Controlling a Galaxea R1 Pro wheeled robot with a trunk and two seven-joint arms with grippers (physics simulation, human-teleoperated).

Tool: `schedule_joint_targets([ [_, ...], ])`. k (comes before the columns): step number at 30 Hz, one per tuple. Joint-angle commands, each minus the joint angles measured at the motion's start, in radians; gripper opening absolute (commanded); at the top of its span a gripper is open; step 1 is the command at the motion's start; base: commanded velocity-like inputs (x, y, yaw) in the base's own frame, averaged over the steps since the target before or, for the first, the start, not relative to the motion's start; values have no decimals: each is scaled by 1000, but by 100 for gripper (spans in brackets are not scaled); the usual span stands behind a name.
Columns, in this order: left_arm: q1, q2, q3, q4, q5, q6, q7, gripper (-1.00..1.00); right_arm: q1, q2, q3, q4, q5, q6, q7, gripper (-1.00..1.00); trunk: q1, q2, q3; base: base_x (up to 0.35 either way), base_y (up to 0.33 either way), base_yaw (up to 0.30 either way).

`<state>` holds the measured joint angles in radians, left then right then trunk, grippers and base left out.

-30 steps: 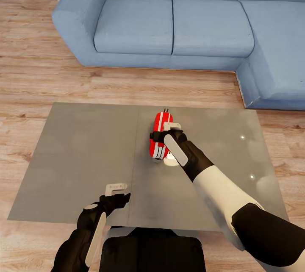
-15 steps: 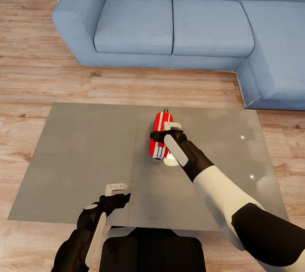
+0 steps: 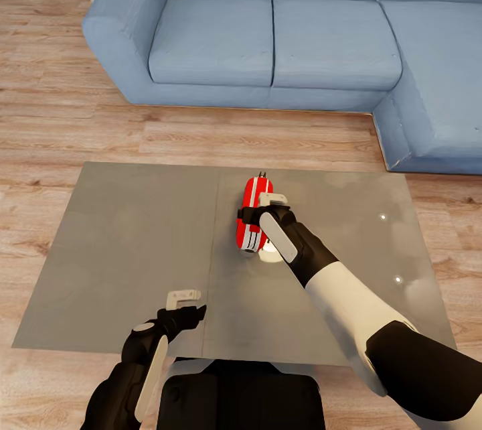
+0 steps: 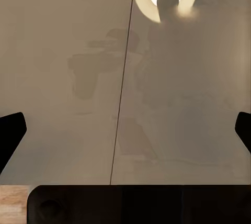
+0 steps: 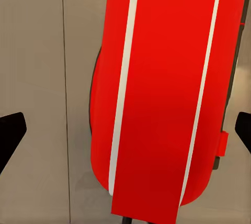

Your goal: Turn on the radio receiver that's on the table in the living room.

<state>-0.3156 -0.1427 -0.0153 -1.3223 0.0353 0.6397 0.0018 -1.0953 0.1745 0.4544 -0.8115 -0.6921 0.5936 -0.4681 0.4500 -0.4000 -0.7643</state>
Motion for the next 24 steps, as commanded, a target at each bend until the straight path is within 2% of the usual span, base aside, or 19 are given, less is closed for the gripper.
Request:
schedule_joint_targets([
  [1, 0, 0, 0, 0, 0, 0, 0, 100, 0, 0, 1, 0, -1, 0, 0, 100, 0, 0, 0, 0, 0, 0],
  [8, -12, 0, -9, -17, -5, 2, -3, 100, -6, -3, -4, -22, 16, -3, -1, 100, 0, 0, 0, 0, 0, 0],
  [11, -10, 14, -14, 0, -12, -6, -1, 100, -8, -9, 11, -32, 31, 11, -15, 100, 0, 0, 0, 0, 0, 0],
  [15, -10, 18, -17, 22, -11, -10, -4, 100, -9, -12, 28, -51, 53, 33, -37, 100, 0, 0, 0, 0, 0, 0],
  [24, -10, 19, -18, 73, -12, -10, -6, 100, -9, -15, 28, -101, 54, 84, -76, 100, 0, 0, 0, 0, 0, 0],
])
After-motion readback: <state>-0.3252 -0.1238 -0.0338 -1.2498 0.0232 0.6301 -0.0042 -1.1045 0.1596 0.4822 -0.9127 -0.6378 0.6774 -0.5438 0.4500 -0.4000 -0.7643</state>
